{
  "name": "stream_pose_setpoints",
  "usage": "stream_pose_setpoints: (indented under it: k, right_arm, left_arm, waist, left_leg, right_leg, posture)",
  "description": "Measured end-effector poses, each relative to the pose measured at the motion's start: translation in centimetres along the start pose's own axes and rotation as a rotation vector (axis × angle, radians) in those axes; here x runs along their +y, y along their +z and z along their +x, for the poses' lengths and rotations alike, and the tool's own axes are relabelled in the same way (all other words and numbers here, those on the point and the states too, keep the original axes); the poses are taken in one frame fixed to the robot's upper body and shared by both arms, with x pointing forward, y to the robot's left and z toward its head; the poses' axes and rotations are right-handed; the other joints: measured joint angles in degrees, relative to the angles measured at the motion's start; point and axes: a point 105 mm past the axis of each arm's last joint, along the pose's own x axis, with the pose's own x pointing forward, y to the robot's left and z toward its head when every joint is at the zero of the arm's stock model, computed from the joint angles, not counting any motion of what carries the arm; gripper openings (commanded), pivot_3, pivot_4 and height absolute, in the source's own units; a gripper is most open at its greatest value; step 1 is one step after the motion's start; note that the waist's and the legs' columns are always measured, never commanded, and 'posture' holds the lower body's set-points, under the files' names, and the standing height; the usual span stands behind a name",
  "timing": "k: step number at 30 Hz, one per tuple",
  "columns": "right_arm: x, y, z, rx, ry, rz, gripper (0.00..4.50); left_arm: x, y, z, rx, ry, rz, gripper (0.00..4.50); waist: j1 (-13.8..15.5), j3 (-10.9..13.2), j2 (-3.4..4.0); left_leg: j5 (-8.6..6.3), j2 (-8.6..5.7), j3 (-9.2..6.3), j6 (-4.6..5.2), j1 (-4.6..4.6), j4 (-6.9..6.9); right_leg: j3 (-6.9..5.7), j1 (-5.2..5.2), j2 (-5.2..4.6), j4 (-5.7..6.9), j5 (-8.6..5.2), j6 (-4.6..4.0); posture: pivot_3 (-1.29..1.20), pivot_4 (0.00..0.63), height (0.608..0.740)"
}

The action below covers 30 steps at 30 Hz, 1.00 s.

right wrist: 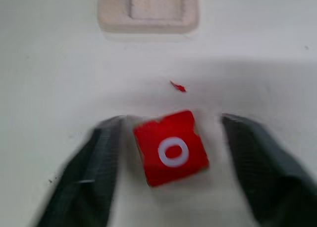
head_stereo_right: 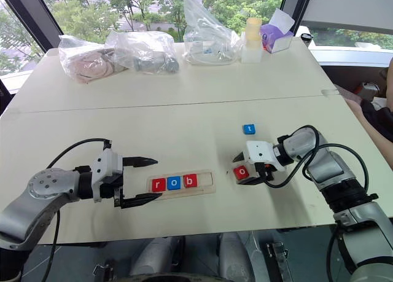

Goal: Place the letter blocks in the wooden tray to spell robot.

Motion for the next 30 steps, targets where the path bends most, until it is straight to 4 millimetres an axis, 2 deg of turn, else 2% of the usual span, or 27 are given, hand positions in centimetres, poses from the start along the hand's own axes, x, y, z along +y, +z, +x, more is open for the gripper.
stream_pose_setpoints:
  k: [1, 8, 10, 13, 19, 30]
  right_arm:
    - [0.0, 0.0, 0.0, -0.001, 0.001, -0.004, 1.12]
    - [0.4, 0.7, 0.4, -0.017, 0.009, 0.002, 1.12]
    - [0.3, 1.6, 0.8, -0.047, -0.002, 0.022, 1.12]
    - [0.1, 4.8, 2.0, -0.146, -0.024, 0.049, 1.12]
    - [0.3, 6.8, 2.9, -0.167, -0.026, 0.096, 1.12]
    - [1.1, 7.3, 5.9, -0.145, 0.006, 0.101, 1.12]
  left_arm:
    - [0.0, 0.0, 0.0, 0.0, 0.001, -0.001, 4.5]
    - [0.1, 0.0, 0.0, 0.0, 0.012, 0.001, 4.5]
    - [0.2, 0.1, 0.1, -0.002, 0.013, 0.006, 4.5]
    - [0.3, 0.4, 0.3, -0.009, 0.008, 0.016, 4.5]
    - [0.1, 0.4, 0.5, -0.013, 0.002, 0.012, 4.5]
    - [-0.1, 0.0, 0.4, -0.003, 0.005, -0.013, 4.5]
  waist:
    - [0.0, 0.0, 0.0]
    - [0.0, 0.0, 0.0]
    - [-0.1, 0.0, 0.0]
    - [0.0, 0.0, 0.0]
    - [0.2, 0.0, 0.0]
    - [-0.1, 0.0, -0.01]
  left_leg:
    - [0.0, 0.0, 0.0, 0.0, 0.0, 0.0]
    - [0.0, 0.0, -0.01, 0.0, 0.0, -0.01]
    - [0.0, 0.01, -0.01, 0.0, 0.0, 0.0]
    - [0.0, 0.02, -0.05, -0.01, 0.0, 0.0]
    - [0.0, -0.02, -0.03, -0.01, -0.04, 0.01]
    - [0.0, 0.0, -0.04, -0.01, -0.03, 0.0]
  right_leg:
    - [0.0, 0.0, 0.0, 0.0, 0.0, 0.0]
    - [0.01, -0.01, -0.01, 0.01, 0.0, 0.0]
    - [0.02, -0.03, -0.01, 0.04, 0.01, -0.01]
    - [0.02, -0.06, 0.0, 0.07, 0.02, -0.03]
    - [0.02, -0.05, -0.04, 0.01, 0.02, -0.03]
    - [0.01, -0.09, 0.0, 0.05, 0.02, -0.02]
  posture:
    - [0.0, 0.15, 0.74]
    - [0.0, 0.15, 0.74]
    - [0.0, 0.15, 0.74]
    - [0.0, 0.15, 0.74]
    - [0.0, 0.15, 0.74]
    - [0.0, 0.15, 0.74]
